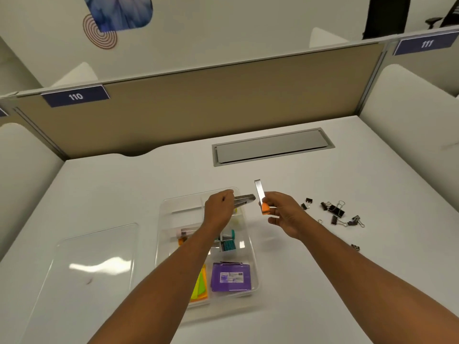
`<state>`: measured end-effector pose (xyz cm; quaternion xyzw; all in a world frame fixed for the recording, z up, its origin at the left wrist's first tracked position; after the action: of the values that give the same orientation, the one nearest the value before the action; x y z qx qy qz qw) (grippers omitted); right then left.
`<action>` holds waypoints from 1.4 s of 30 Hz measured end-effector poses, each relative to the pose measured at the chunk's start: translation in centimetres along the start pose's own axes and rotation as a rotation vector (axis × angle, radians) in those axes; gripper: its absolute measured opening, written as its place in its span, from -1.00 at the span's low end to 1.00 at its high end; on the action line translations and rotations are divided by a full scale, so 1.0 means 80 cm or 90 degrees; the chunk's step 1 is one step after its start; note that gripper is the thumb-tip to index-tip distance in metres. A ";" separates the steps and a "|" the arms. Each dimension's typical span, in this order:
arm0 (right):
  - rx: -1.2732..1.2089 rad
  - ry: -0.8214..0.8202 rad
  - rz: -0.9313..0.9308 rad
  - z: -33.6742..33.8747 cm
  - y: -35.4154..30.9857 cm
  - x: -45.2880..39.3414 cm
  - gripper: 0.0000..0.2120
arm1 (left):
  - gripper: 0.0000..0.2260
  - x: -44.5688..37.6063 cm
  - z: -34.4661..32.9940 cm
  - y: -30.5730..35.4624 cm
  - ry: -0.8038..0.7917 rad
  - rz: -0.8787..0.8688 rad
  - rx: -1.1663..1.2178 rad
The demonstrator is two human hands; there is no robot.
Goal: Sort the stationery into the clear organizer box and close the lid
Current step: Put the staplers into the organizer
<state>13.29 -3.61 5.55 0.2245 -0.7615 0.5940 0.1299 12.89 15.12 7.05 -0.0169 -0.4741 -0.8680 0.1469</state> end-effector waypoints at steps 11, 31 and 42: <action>0.032 0.020 -0.001 -0.041 0.009 -0.026 -0.84 | -0.79 -0.029 0.047 -0.044 -0.001 -0.042 -0.068; 0.174 0.039 0.052 -0.058 0.000 -0.044 -0.86 | -0.68 -0.039 0.035 -0.061 -0.095 -0.074 -0.186; 0.744 -0.049 0.260 -0.118 -0.028 -0.076 -0.61 | -0.69 -0.029 0.060 -0.072 0.026 -0.060 -0.116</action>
<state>18.98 6.15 7.05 0.1294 -0.3418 0.9172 -0.1584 13.02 22.57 4.61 0.0099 -0.3904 -0.9135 0.1138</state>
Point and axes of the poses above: each hand's wrist, its own x-axis away from the middle knuckle, its own z-axis out of the back of the hand, y = z × x, the point moved 4 cm from there along -x, towards the middle knuckle, and after that the axes turned 8 degrees about -x, right-handed, at the moved point
